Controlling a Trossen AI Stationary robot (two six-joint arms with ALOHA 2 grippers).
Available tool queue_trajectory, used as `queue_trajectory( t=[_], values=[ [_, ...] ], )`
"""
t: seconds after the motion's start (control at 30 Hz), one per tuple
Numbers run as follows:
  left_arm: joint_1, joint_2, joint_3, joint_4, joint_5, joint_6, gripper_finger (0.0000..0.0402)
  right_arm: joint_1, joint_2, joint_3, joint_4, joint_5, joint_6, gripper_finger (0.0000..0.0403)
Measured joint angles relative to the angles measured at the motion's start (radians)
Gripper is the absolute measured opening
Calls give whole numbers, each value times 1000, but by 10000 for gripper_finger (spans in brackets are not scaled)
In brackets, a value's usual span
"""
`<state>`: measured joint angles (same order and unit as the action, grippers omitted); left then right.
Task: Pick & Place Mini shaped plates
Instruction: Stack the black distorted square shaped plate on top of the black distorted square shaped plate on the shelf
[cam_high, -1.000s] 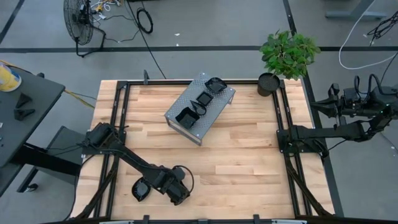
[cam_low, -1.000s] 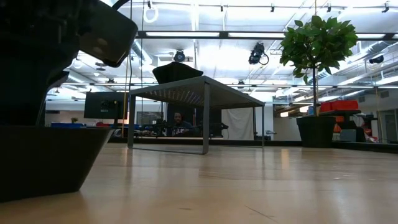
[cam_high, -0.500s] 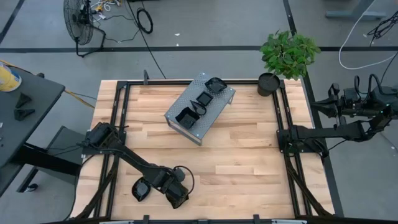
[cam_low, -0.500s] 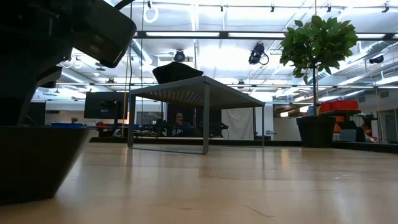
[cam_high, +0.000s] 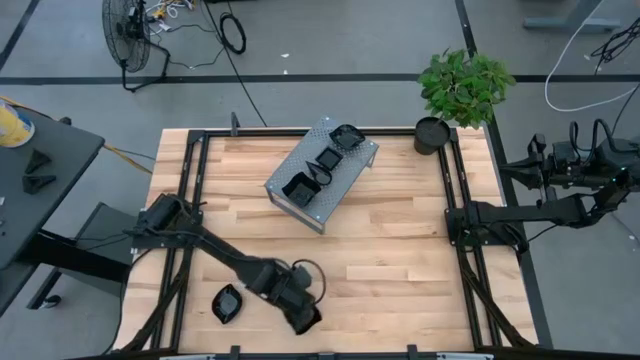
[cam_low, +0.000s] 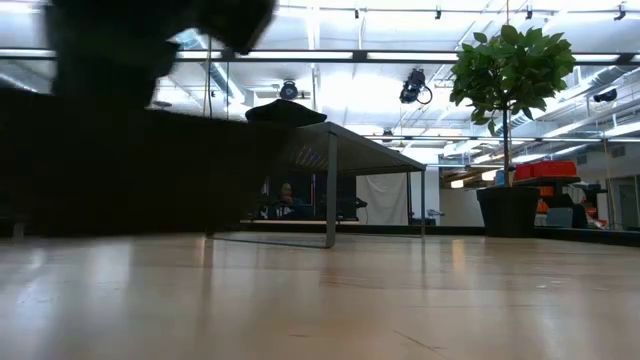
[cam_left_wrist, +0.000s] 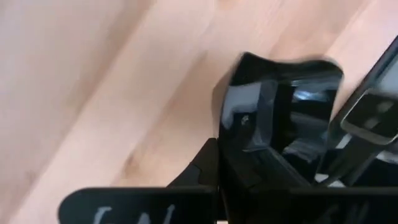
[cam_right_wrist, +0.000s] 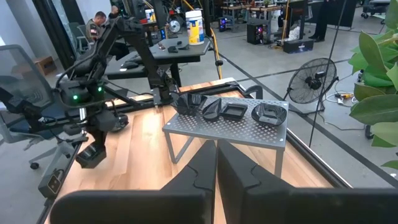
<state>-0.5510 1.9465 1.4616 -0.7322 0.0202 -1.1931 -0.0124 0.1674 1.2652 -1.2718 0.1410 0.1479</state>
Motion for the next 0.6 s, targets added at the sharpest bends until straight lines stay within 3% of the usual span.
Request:
queue_trajectory(
  t=[0.6],
  values=[
    [281,0,383,-27,-62,406,3,0,0,0,0,0,0,20]
  ],
)
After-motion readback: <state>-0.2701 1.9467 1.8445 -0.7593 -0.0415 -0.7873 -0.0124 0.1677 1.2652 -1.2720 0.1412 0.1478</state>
